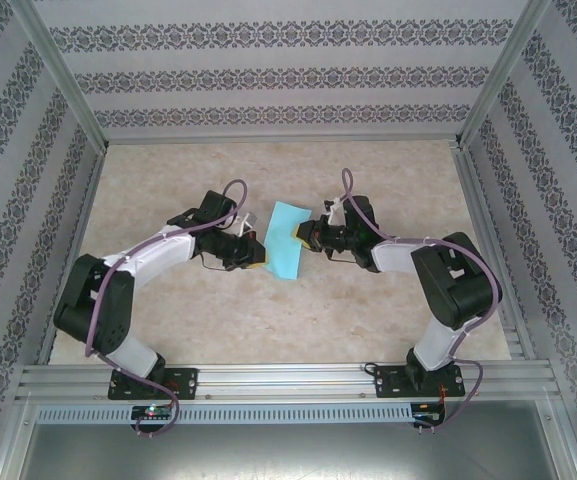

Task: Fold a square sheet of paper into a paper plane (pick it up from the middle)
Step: Fold the triangle a second time at the center of the table.

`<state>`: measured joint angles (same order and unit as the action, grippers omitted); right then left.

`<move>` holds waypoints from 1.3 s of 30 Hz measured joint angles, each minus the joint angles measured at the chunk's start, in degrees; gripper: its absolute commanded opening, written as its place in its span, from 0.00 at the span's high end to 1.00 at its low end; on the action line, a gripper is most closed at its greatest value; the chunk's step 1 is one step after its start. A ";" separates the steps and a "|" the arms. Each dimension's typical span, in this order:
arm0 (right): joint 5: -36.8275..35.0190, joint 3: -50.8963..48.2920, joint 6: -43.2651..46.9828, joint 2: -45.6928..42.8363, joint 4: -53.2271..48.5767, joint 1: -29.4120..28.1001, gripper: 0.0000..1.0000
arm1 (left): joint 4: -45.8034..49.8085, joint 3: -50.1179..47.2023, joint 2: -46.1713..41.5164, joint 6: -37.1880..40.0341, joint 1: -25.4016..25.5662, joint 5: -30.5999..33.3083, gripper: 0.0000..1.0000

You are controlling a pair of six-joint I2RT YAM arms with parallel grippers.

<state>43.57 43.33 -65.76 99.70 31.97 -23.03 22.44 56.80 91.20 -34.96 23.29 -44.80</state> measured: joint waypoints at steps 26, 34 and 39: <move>-13.90 8.20 28.11 -1.31 -38.07 1.66 0.53 | -2.34 4.24 12.48 -1.51 3.34 -0.20 0.97; -20.63 9.14 34.40 -9.53 -47.87 5.46 0.63 | -2.38 4.74 14.27 -1.55 3.91 -0.22 0.97; -17.92 9.46 33.27 -8.31 -44.44 3.26 0.74 | -2.38 5.60 15.21 -1.55 4.52 -0.20 0.97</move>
<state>25.65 52.80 -32.49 91.39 -12.47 -19.77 20.05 62.39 106.41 -36.51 27.81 -44.99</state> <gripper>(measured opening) 0.294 0.067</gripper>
